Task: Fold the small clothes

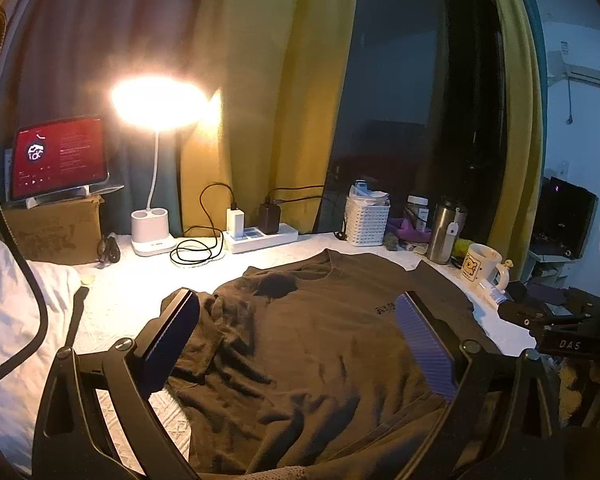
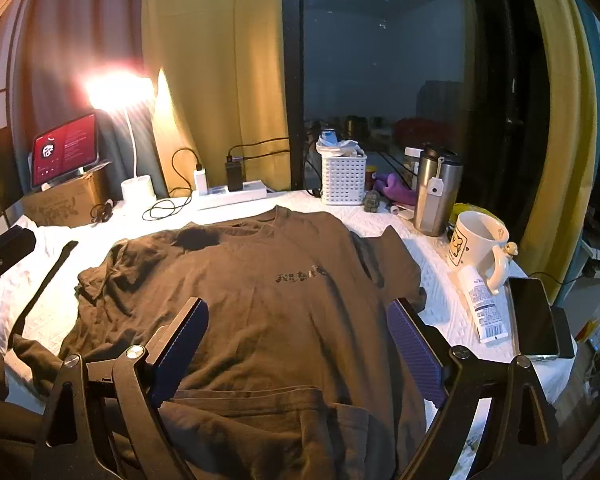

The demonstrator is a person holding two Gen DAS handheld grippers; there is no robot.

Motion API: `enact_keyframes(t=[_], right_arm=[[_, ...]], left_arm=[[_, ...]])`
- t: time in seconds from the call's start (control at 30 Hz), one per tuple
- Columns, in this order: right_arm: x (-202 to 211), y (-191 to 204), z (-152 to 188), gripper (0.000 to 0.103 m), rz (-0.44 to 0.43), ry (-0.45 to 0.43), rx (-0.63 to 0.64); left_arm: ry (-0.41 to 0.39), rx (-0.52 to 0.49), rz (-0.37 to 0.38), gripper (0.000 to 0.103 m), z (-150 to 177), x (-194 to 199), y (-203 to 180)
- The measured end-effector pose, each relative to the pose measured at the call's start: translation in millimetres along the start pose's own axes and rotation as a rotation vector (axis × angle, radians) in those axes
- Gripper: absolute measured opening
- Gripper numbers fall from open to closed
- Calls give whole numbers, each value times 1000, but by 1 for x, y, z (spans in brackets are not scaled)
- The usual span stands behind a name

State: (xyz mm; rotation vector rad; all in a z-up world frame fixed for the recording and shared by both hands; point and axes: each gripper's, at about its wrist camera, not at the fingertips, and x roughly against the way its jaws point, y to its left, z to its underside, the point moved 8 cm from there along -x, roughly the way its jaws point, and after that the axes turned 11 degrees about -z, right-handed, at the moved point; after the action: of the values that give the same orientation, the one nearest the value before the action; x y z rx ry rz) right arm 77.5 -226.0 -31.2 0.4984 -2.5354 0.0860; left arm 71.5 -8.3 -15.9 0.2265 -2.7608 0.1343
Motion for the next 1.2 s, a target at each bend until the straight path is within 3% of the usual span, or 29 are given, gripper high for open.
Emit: enact_keyframes(t=[1.2], right_arm=[[1,2,-2,92,-6,-4,1]], left_arm=[[6,0,-16,98,10,-1,7]])
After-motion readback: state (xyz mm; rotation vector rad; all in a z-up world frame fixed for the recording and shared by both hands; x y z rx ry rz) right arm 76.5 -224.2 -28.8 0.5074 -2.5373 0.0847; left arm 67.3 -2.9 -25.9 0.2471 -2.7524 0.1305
